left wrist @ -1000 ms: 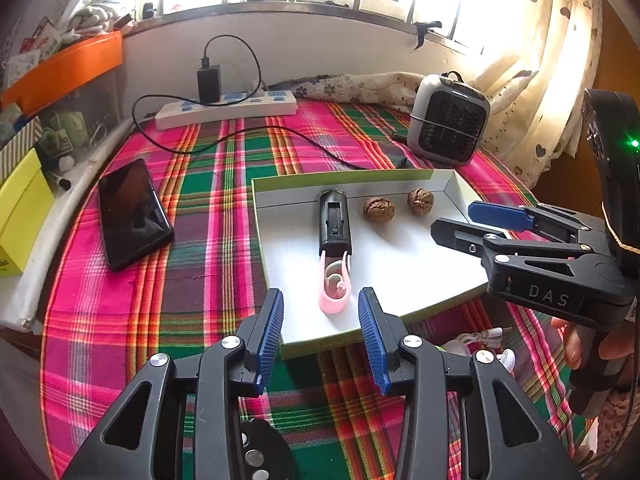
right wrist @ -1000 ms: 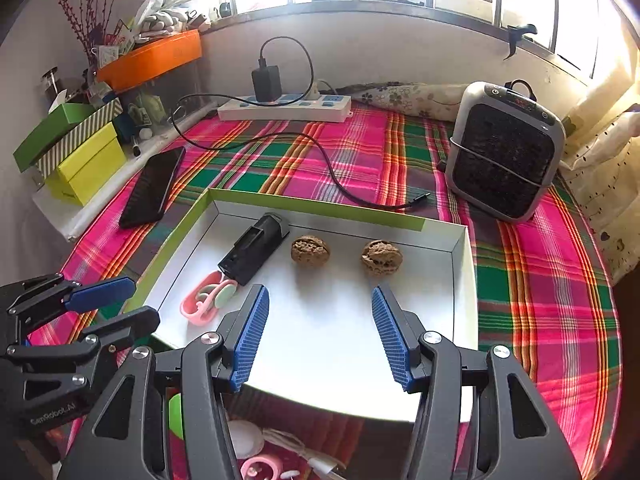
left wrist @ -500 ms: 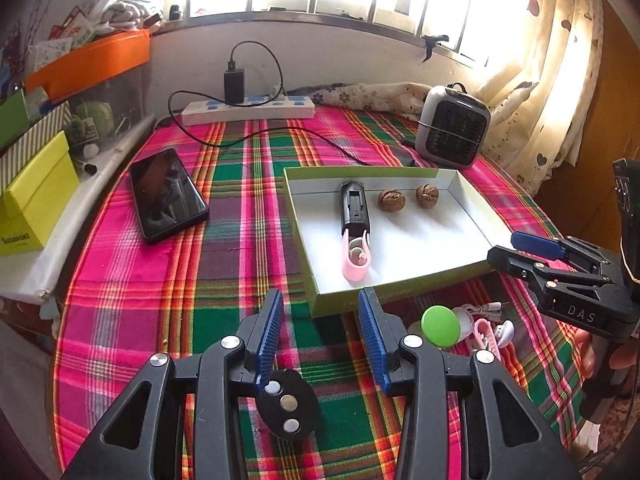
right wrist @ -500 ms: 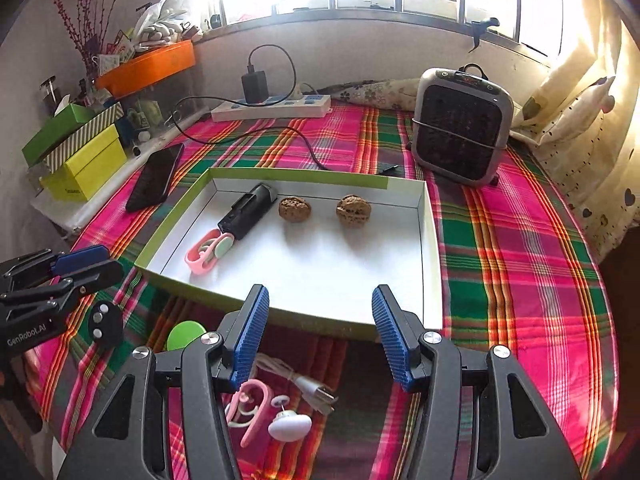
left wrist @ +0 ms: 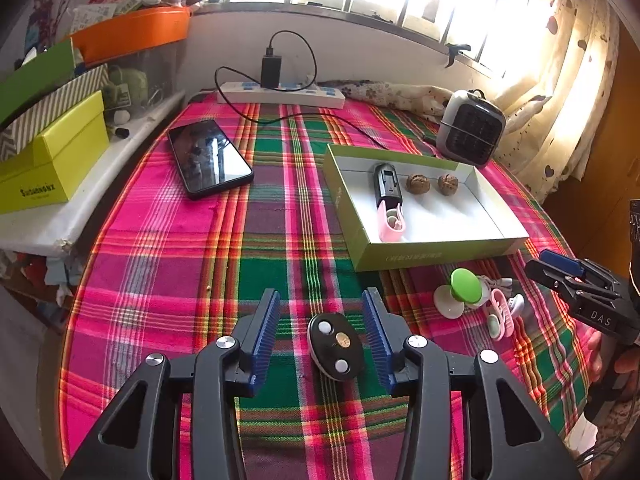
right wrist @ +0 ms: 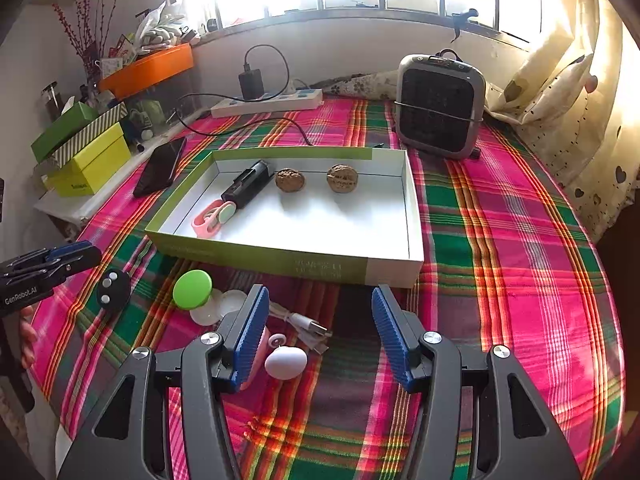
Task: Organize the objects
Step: 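Move left gripper to the black oval device while right gripper approaches the pink hook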
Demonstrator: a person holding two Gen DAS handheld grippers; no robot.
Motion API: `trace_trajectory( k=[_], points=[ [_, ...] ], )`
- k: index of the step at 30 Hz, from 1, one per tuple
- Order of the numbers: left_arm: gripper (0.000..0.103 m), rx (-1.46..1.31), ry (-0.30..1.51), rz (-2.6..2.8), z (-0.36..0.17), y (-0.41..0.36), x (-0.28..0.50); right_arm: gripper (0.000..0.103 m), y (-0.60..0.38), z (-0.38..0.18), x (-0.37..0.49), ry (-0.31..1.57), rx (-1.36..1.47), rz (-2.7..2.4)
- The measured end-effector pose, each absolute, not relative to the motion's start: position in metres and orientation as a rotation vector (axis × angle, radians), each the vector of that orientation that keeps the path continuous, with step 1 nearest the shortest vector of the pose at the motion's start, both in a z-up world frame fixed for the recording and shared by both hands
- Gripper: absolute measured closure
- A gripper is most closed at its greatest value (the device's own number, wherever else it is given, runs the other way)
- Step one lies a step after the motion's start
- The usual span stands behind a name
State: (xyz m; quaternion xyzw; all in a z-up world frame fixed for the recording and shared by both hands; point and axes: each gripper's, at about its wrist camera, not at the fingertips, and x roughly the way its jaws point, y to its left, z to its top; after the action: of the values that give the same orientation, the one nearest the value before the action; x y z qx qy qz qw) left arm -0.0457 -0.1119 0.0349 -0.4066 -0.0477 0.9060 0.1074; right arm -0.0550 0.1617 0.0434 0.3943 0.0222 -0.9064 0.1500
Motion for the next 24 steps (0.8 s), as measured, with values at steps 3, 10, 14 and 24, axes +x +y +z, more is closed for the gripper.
trace_trajectory(
  k=[3, 10, 14, 24],
  points=[
    [0.062, -1.199, -0.137, 2.649, 0.031, -0.110, -0.042, 0.048, 0.162, 0.042, -0.050, 0.066, 1.131, -2.602],
    [0.061, -1.229, -0.127, 2.619, 0.019, -0.105, -0.036, 0.048, 0.164, 0.040, -0.043, 0.058, 1.129, -2.600],
    [0.061, -1.232, -0.146, 2.603, 0.016, -0.104, -0.036, 0.048, 0.162, 0.038, -0.039, 0.065, 1.136, -2.598],
    [0.061, -1.262, -0.159, 2.595, 0.006, -0.106, -0.039, 0.048, 0.152, 0.030, -0.031, 0.102, 1.149, -2.571]
  ],
)
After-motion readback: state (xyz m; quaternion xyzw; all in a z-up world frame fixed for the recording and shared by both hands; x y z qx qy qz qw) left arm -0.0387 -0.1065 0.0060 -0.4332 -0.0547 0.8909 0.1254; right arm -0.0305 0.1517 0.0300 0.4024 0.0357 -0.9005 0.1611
